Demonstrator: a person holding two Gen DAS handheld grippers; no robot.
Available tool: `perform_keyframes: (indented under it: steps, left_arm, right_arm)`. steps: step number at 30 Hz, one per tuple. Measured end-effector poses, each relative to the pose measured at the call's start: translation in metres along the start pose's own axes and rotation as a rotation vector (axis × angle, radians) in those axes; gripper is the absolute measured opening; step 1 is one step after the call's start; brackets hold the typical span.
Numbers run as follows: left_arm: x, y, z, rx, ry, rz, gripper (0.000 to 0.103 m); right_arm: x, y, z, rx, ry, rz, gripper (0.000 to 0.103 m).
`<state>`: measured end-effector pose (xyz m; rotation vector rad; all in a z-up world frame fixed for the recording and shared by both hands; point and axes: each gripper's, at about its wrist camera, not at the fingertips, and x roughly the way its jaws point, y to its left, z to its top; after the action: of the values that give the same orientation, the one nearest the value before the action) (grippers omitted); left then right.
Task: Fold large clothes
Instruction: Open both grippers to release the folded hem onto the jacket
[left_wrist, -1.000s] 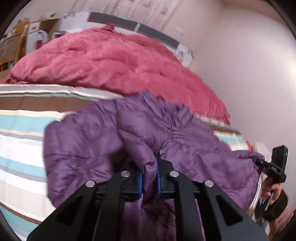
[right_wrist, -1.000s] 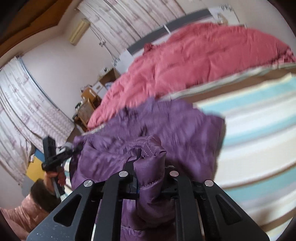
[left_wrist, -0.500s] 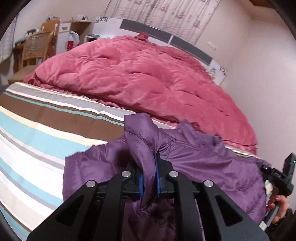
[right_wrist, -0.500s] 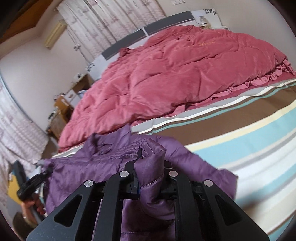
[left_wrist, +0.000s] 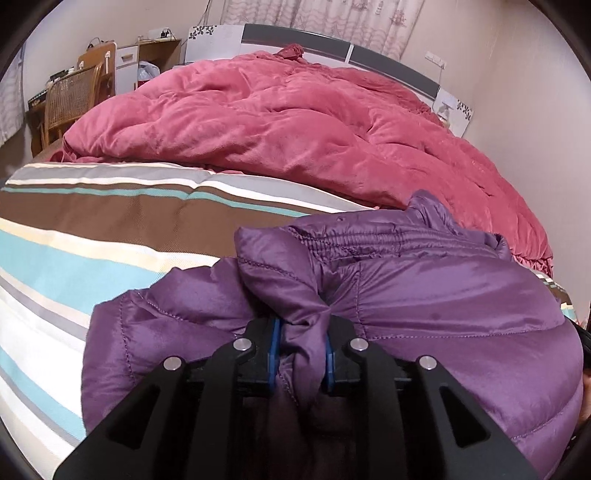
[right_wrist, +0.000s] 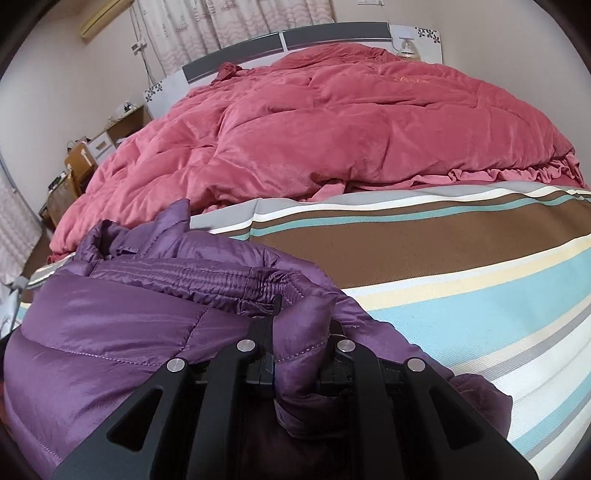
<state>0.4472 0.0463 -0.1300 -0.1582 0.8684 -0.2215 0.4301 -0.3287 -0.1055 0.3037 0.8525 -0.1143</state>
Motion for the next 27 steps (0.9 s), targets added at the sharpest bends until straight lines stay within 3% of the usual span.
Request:
perform_keyframes:
  steps: [5,7,8,9,11,13,20,25,27]
  left_arm:
    - [-0.001,0.002,0.001,-0.015,0.001,-0.025,0.021]
    - [-0.009,0.0,0.0,-0.001,0.006,0.018,0.04]
    - [-0.013,-0.001,-0.001,0.006,0.003,0.027,0.061]
    - [-0.022,-0.003,-0.003,0.02,-0.013,0.037,0.079]
    - [-0.038,-0.001,-0.008,0.043,-0.051,0.075,0.092]
    - [-0.051,0.008,-0.016,0.048,-0.049,0.062,0.092]
    - [-0.077,0.042,-0.045,-0.062,-0.021,-0.029,0.094]
    - [-0.069,0.045,-0.058,-0.1,0.026,-0.088,0.093]
    - [-0.067,0.045,-0.06,-0.127,0.028,-0.111,0.084]
  right_arm:
    - [-0.001,0.002,0.0,-0.008,0.0,-0.02,0.014]
    - [-0.007,0.005,0.001,-0.02,-0.001,-0.042,0.025]
    - [-0.012,0.005,0.0,-0.02,0.001,-0.062,0.043]
    - [-0.018,0.003,-0.001,-0.008,-0.002,-0.076,0.069]
    - [-0.041,-0.008,-0.006,0.052,-0.046,-0.045,0.085]
    - [-0.057,-0.021,-0.014,0.107,-0.04,0.003,0.085]
    - [-0.099,-0.062,-0.058,0.217,-0.006,0.031,0.085]
    - [-0.091,-0.073,-0.081,0.307,0.066,0.175,0.085]
    - [-0.089,-0.069,-0.085,0.312,0.051,0.222,0.082]
